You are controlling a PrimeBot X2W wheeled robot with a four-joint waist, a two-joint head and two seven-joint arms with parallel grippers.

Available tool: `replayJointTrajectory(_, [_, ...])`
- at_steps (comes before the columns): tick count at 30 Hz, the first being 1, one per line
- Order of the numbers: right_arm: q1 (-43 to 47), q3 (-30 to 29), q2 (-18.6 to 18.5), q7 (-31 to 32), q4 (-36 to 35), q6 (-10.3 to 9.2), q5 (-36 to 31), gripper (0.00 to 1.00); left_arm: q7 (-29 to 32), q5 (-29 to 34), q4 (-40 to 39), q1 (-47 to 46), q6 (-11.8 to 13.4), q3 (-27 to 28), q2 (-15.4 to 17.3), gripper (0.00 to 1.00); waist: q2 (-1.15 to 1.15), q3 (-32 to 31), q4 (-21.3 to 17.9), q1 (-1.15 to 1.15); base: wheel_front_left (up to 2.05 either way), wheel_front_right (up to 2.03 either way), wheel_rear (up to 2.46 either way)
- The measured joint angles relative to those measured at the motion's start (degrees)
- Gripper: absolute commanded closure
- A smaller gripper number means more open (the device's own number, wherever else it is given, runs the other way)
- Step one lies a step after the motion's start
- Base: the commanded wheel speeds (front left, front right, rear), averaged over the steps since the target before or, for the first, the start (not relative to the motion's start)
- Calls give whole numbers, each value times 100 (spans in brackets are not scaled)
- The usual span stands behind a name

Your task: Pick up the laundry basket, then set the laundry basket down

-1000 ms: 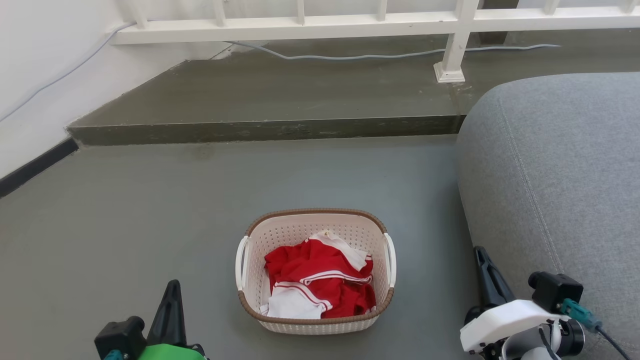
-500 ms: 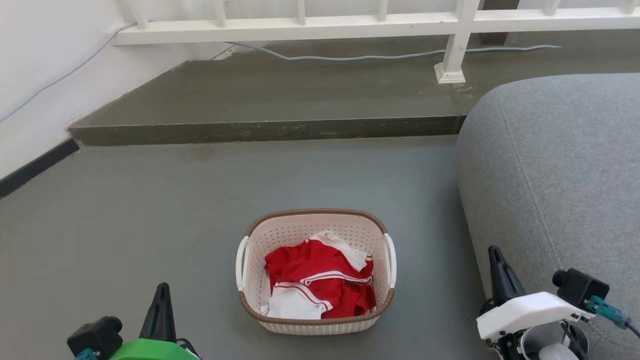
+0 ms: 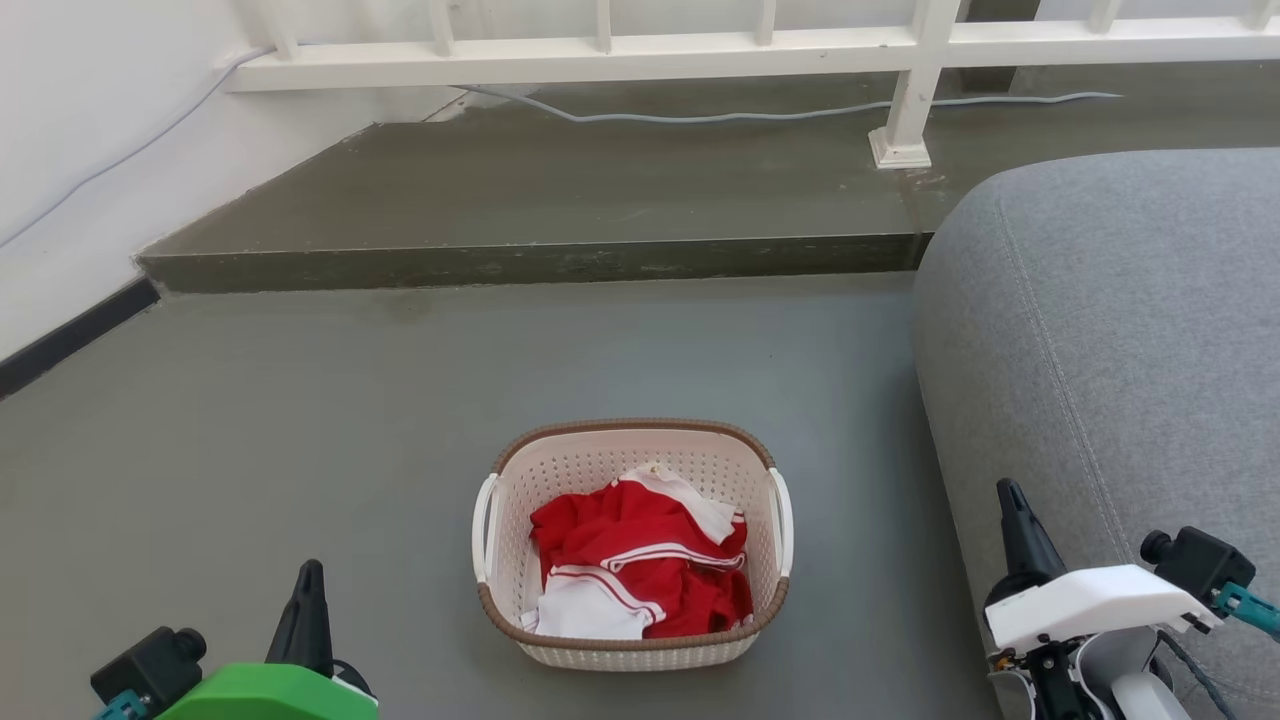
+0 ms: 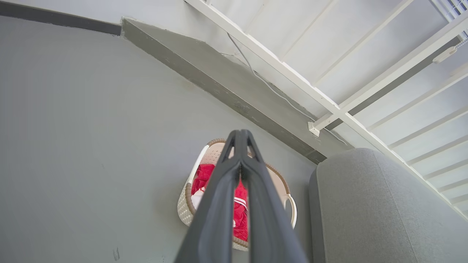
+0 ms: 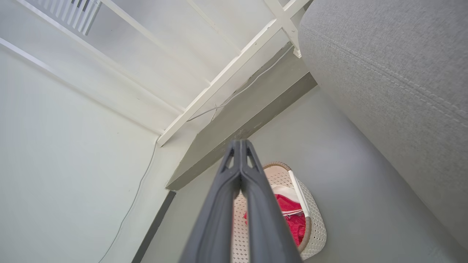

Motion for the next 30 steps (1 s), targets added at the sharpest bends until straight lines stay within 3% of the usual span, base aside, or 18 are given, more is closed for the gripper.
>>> replayJointTrajectory(30, [-252,-532,-115,503,126,434,2278,100,520,-2358,246,-354,-363,327,52,100,0,-34,12,0,0,0,0])
